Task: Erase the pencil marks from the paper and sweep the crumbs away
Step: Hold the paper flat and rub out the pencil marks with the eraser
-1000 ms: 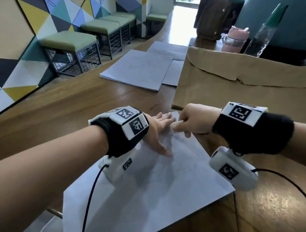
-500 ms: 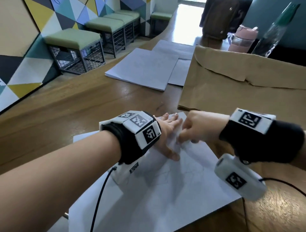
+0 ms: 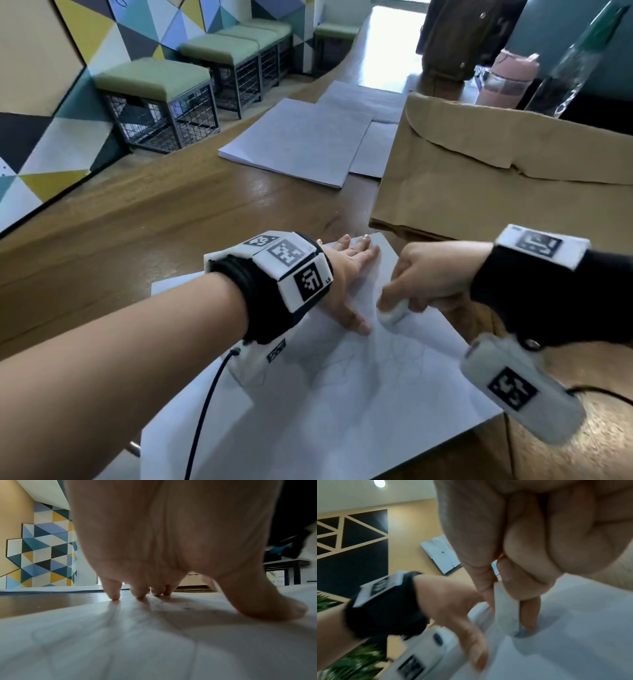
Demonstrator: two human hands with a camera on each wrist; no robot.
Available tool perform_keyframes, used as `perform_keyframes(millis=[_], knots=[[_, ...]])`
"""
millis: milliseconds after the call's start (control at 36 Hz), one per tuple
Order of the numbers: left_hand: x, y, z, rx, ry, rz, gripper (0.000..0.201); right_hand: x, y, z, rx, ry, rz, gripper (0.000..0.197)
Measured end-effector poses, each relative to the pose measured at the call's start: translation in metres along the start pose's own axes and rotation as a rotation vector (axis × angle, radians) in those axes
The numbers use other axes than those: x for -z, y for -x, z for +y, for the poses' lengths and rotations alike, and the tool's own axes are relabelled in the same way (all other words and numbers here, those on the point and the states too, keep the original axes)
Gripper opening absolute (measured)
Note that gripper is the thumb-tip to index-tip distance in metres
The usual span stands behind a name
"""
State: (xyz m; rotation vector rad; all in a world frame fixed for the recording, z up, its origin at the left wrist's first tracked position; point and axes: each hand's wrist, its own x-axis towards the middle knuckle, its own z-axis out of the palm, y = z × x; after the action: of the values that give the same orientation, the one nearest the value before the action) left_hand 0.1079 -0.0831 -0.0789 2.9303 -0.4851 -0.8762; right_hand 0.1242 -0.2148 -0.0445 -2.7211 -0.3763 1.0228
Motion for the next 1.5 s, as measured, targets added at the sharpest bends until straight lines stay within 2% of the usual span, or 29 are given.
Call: perform_keyframes(millis=[56, 111, 167, 250, 333, 417, 472, 528, 583, 667, 694, 750, 861, 944, 1083, 1139, 1222, 1305, 1361, 1417, 1472, 1500], knots=[[0.001, 0.002, 0.000, -0.006, -0.003, 0.006, 0.115, 0.008, -0.008, -0.003, -0.022, -0.048, 0.096, 0.030], [0.001, 0.004, 0.001, -0.011, -0.007, 0.009, 0.114, 0.011, -0.015, -0.003, -0.023, -0.114, 0.159, 0.044], [0.001, 0.003, 0.000, -0.005, -0.016, 0.017, 0.114, 0.007, -0.013, -0.001, -0.004, -0.100, 0.201, 0.042], [0.000, 0.001, 0.000, 0.007, -0.026, 0.011, 0.116, -0.006, -0.001, 0.005, 0.028, -0.041, 0.091, 0.034], [0.000, 0.000, 0.000, 0.010, -0.032, -0.008, 0.118, -0.009, 0.008, 0.006, -0.006, -0.040, -0.030, 0.029], [0.001, 0.003, 0.001, 0.002, -0.022, -0.005, 0.114, 0.004, -0.005, 0.004, -0.048, -0.085, 0.091, 0.027], [0.002, 0.005, 0.001, -0.006, -0.019, 0.001, 0.113, 0.010, -0.013, 0.003, -0.046, -0.185, 0.179, 0.027], [0.002, 0.006, 0.001, -0.006, -0.022, 0.000, 0.113, 0.008, -0.014, 0.006, -0.019, -0.186, 0.229, 0.029], [0.002, 0.005, 0.001, 0.002, -0.021, -0.008, 0.114, -0.002, -0.006, 0.008, 0.027, -0.107, 0.176, 0.030], [0.002, 0.003, 0.003, 0.005, -0.016, -0.012, 0.115, -0.015, 0.011, 0.007, 0.057, -0.024, -0.031, 0.032], [0.002, 0.003, 0.003, 0.004, -0.014, -0.013, 0.116, -0.015, 0.012, 0.007, 0.053, -0.025, -0.060, 0.031], [0.002, 0.003, 0.002, 0.003, -0.013, -0.022, 0.115, -0.007, 0.005, 0.006, 0.018, -0.085, -0.032, 0.026], [0.002, 0.004, 0.000, -0.011, -0.009, -0.016, 0.114, 0.013, -0.015, 0.005, -0.056, -0.285, 0.146, 0.031], [0.001, 0.003, 0.000, -0.009, -0.007, -0.013, 0.114, 0.006, -0.015, 0.008, -0.032, -0.229, 0.192, 0.029], [0.000, 0.001, 0.000, 0.007, 0.001, -0.021, 0.117, -0.013, 0.005, 0.007, 0.030, -0.117, -0.064, 0.022], [0.001, 0.002, 0.001, 0.007, 0.004, -0.020, 0.115, -0.007, 0.001, 0.005, 0.000, -0.153, -0.043, 0.024], [0.002, 0.005, 0.001, -0.005, 0.005, -0.017, 0.114, 0.009, -0.015, 0.004, -0.032, -0.260, 0.091, 0.035], [0.002, 0.005, 0.000, -0.007, 0.002, -0.015, 0.114, 0.009, -0.021, 0.004, -0.015, -0.304, 0.160, 0.034], [0.002, 0.004, 0.001, -0.001, 0.002, -0.015, 0.114, -0.001, -0.012, 0.006, 0.023, -0.186, 0.130, 0.036], [0.001, 0.003, 0.002, 0.007, -0.004, -0.017, 0.116, -0.011, 0.001, 0.006, 0.052, -0.089, 0.005, 0.034], [0.001, 0.002, 0.002, 0.009, -0.004, -0.021, 0.116, -0.013, 0.007, 0.006, 0.042, -0.081, -0.079, 0.028], [0.001, 0.002, 0.003, 0.009, -0.001, -0.019, 0.116, -0.010, 0.006, 0.005, 0.025, -0.105, -0.073, 0.026]])
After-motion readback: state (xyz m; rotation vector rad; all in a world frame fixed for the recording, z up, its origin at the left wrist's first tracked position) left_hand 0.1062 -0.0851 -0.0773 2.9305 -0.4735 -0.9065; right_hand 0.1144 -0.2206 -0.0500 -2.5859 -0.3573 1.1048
